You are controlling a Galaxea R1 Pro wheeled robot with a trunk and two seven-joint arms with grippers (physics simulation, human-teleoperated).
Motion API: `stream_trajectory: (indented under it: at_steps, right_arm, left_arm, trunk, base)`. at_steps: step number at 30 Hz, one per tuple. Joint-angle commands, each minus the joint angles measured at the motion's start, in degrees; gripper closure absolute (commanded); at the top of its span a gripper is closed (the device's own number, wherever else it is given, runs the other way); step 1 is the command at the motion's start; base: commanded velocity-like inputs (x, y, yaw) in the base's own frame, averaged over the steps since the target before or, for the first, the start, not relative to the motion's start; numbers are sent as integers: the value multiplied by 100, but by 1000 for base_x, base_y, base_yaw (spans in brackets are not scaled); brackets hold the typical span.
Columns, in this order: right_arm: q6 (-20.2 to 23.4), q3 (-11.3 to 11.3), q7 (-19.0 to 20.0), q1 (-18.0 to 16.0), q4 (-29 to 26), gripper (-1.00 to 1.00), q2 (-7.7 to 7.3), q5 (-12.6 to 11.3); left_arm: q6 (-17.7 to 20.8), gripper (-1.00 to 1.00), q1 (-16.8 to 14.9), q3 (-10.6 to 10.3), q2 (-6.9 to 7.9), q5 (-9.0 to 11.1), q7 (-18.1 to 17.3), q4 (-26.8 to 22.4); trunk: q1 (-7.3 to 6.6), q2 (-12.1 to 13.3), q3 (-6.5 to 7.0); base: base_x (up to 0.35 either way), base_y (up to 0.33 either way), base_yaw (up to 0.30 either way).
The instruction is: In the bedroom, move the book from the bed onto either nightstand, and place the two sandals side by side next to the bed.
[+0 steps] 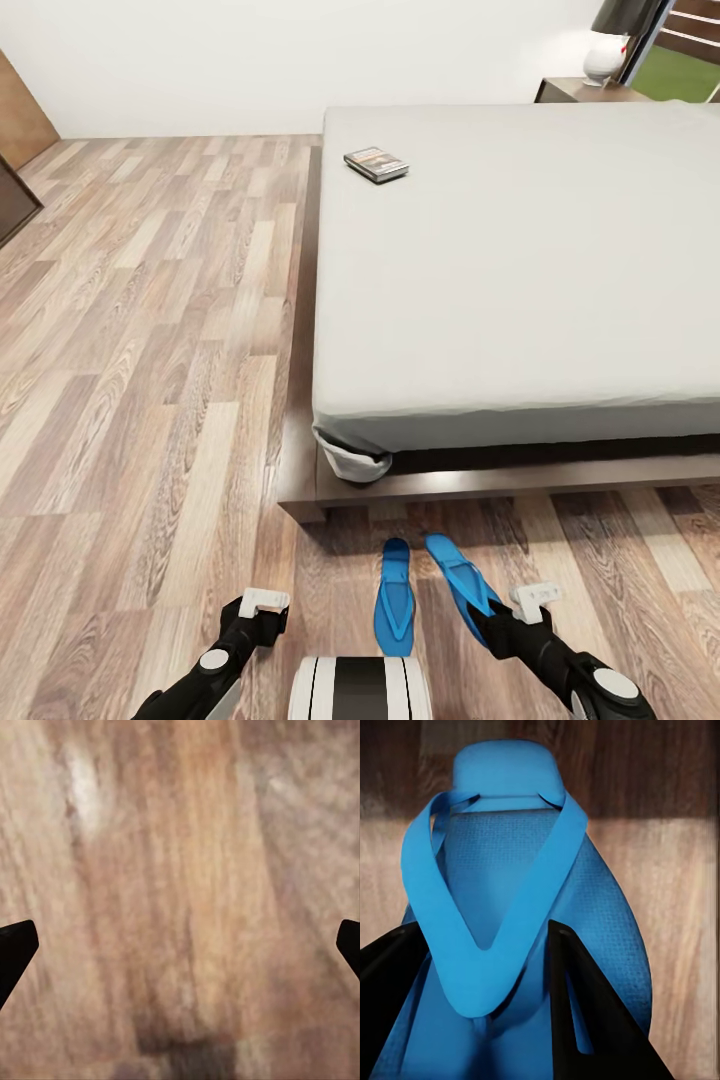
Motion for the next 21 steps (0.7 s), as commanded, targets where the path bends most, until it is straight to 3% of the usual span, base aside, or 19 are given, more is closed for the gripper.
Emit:
stream_trajectory:
  at_steps: [1,21]
  right_arm:
    - [20,-16,45,-9,-3,100,7,58]
    - [43,241,-8,-240,33,100,15,64]
  left_arm:
    - [-18,-100,-3,-49,6,40,40,-2]
    - [-18,-100,-3,-45,7,41,31,1]
  trunk:
    - [-1,-1,-3]
    - [9,-7,-92]
  base:
    - [0,0,0]
    - [0,0,0]
